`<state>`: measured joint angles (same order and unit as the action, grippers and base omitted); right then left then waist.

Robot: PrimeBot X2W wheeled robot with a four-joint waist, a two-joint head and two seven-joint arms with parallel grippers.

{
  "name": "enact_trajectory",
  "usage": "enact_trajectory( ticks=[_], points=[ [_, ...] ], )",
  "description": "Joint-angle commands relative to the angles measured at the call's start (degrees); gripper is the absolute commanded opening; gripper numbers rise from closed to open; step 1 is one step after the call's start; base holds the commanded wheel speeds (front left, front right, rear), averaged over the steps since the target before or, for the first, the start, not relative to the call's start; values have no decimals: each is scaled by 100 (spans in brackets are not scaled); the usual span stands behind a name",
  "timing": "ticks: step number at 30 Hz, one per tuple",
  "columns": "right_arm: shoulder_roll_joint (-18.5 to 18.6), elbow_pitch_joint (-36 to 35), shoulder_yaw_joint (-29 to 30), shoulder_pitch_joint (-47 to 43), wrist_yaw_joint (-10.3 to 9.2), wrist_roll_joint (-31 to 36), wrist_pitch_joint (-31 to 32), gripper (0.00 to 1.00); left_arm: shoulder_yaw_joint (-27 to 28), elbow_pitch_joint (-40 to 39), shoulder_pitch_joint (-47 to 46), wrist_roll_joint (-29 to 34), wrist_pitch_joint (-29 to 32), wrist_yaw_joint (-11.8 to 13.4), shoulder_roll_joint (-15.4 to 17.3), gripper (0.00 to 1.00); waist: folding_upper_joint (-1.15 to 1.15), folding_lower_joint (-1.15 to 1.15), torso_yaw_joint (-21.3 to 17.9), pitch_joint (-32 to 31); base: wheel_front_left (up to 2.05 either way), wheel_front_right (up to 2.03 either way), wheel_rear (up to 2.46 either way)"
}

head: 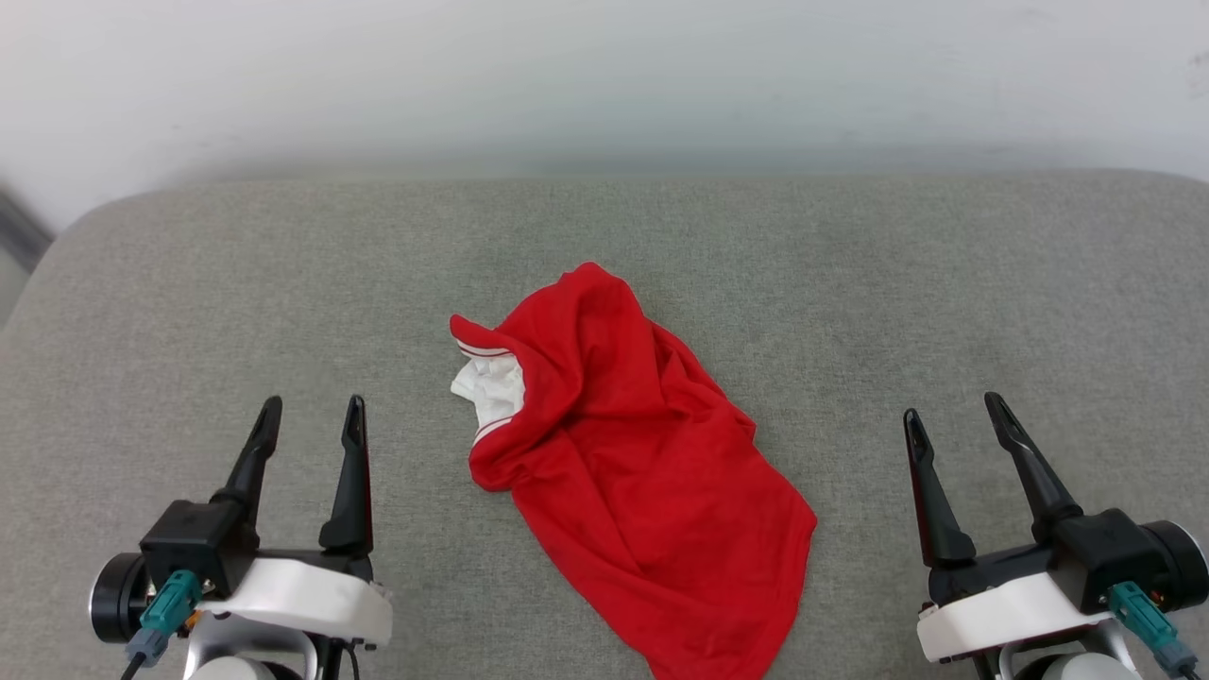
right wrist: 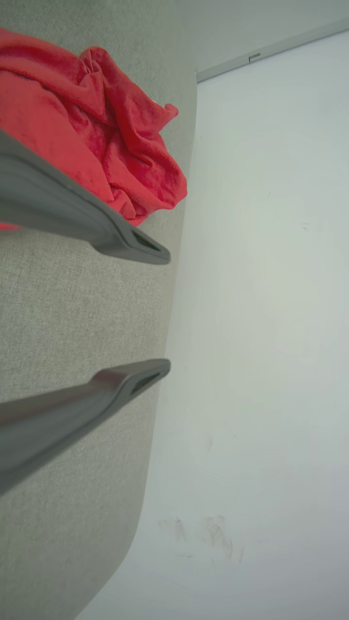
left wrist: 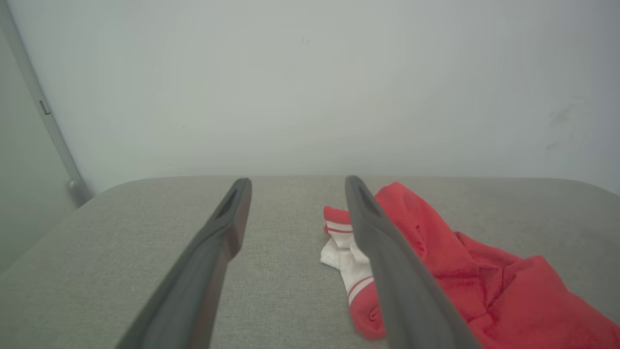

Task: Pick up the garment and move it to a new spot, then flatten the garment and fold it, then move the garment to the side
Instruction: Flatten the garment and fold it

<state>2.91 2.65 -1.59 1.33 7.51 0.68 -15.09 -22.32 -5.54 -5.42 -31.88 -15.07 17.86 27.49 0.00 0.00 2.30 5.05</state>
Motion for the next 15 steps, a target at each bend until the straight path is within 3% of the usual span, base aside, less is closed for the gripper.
enact_trajectory(
  ticks=[1,7,15],
  points=[
    [-5,-26,-8,13,-4,57,-11,100,91,16,113,61,-13,-98,-36,100,0,0,-37,43,0,0,0],
    [-5,-80,38,101,-4,59,-11,100,6,387,-189,23,320,-609,158,100,0,0,-106,262,0,0,0],
    [-4,-151,8,276,-4,5,-11,100,-273,659,-1561,-821,2514,-1433,456,100,0,0,-205,753,0,0,0]
  ],
)
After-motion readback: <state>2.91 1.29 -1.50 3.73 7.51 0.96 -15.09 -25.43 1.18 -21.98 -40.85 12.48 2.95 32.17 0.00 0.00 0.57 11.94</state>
